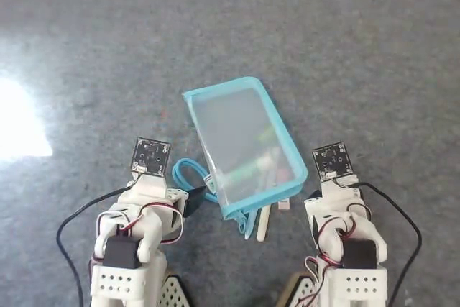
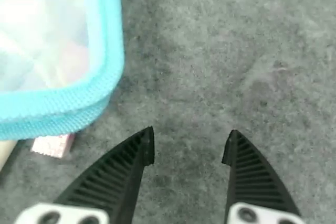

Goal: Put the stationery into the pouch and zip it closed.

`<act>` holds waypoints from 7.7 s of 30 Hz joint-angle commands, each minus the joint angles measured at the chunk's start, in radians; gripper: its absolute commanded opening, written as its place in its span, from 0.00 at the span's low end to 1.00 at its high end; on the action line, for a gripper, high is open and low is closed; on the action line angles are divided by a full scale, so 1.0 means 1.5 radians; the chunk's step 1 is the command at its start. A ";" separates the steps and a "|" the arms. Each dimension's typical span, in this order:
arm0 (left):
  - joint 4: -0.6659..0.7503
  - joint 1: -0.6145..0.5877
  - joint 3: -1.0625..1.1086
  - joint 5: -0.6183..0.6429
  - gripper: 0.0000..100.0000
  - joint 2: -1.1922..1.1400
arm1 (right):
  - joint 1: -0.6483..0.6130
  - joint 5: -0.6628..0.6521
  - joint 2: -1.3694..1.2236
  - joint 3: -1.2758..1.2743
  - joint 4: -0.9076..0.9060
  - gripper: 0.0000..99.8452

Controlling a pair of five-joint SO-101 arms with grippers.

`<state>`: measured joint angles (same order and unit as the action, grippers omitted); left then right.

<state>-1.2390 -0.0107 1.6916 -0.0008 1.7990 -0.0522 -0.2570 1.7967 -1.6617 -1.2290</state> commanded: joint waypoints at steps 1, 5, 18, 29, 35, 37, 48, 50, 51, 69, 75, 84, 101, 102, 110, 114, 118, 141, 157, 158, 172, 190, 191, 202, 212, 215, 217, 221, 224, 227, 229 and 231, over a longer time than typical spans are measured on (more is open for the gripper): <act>-0.002 -0.003 -0.006 0.006 0.33 0.002 | 0.007 0.006 0.012 -0.013 0.015 0.22; -0.002 -0.003 -0.006 0.006 0.33 0.002 | 0.007 0.004 0.012 -0.013 0.015 0.22; -0.002 -0.003 -0.006 0.006 0.33 0.002 | 0.008 0.003 0.012 -0.013 0.015 0.22; -0.002 -0.003 -0.006 0.006 0.33 0.002 | 0.009 0.002 0.012 -0.013 0.015 0.22; -0.002 -0.003 -0.006 0.006 0.33 0.002 | 0.036 -0.040 0.011 -0.013 0.058 0.22; -0.002 -0.003 -0.006 0.006 0.33 0.002 | 0.074 -0.116 0.012 -0.013 0.067 0.22; -0.002 -0.003 -0.006 0.006 0.33 0.002 | 0.130 -0.254 0.010 0.026 0.085 0.22; -0.002 -0.003 -0.006 0.006 0.33 0.002 | 0.118 -0.228 0.008 0.082 0.057 0.22; -0.002 -0.003 -0.006 0.006 0.33 0.002 | 0.105 -0.230 0.002 0.117 0.027 0.22; -0.003 0.040 -0.006 0.006 0.33 0.002 | -0.257 -0.086 -0.638 0.555 -0.002 0.22; -0.009 0.057 -0.006 0.004 0.33 0.004 | -0.367 -0.069 -0.595 0.478 -0.001 0.22; 0.034 -0.214 -0.006 -0.216 0.34 0.005 | -0.420 -0.129 -0.495 0.393 0.008 0.22; 0.030 -0.230 -0.006 -0.222 0.34 0.002 | -0.345 -0.139 -0.845 0.513 0.202 0.22; 0.030 -0.230 -0.006 -0.222 0.34 0.001 | -0.343 -0.136 -0.851 0.525 0.216 0.22; 0.030 -0.230 -0.006 -0.222 0.34 0.001 | -0.285 -0.061 -0.919 0.637 0.265 0.22; 0.026 -0.230 -0.006 -0.222 0.34 0.001 | -0.266 -0.058 -0.952 0.676 0.190 0.22; 0.021 -0.230 -0.006 -0.222 0.34 0.001 | -0.372 -0.072 -0.809 0.636 0.053 0.22; 0.027 -0.229 -0.006 -0.222 0.34 0.002 | -0.367 -0.092 -1.122 0.758 0.161 0.22; 0.026 -0.229 -0.006 -0.222 0.34 0.001 | -0.293 0.081 -1.393 1.157 0.145 0.22; 0.026 -0.229 -0.006 -0.222 0.34 0.001 | -0.287 0.100 -1.373 1.158 0.130 0.22; 0.026 -0.227 -0.006 -0.222 0.34 0.001 | -0.425 0.487 -1.170 0.937 0.180 0.22; 0.026 -0.226 -0.006 -0.222 0.34 0.001 | -0.449 0.464 -1.417 1.112 0.098 0.22; 0.026 -0.226 -0.006 -0.222 0.34 0.001 | -0.450 0.462 -1.427 1.112 0.098 0.22; 0.026 -0.226 -0.006 -0.222 0.34 0.001 | -0.432 0.486 -1.459 1.115 0.042 0.19; 0.031 -0.226 -0.006 -0.222 0.34 0.004 | -0.398 0.432 -1.453 1.116 0.048 0.01; 0.057 -0.226 -0.006 -0.225 0.34 0.005 | -0.361 0.313 -1.434 1.137 0.040 0.01; 0.079 -0.226 -0.006 -0.225 0.33 0.005 | -0.333 0.233 -1.400 1.156 0.025 0.01; 0.153 -0.229 -0.008 -0.225 0.33 0.005 | -0.323 0.118 -1.293 1.204 -0.051 0.01; 0.147 -0.230 -0.038 -0.222 0.33 0.001 | -0.341 0.032 -1.191 1.222 -0.100 0.01; 0.125 -0.230 -0.108 -0.193 0.34 0.001 | -0.350 -0.014 -1.100 1.224 -0.132 0.01; 0.097 -0.226 -0.174 -0.182 0.34 -0.006 | -0.356 -0.044 -1.056 1.222 -0.151 0.01; 0.078 -0.224 -0.249 -0.182 0.34 -0.039 | -0.360 -0.078 -1.032 1.218 -0.170 0.01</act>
<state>-1.0856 -0.3483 1.4952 -0.2938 1.7944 -0.5785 -0.2984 0.1335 0.1151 -1.4469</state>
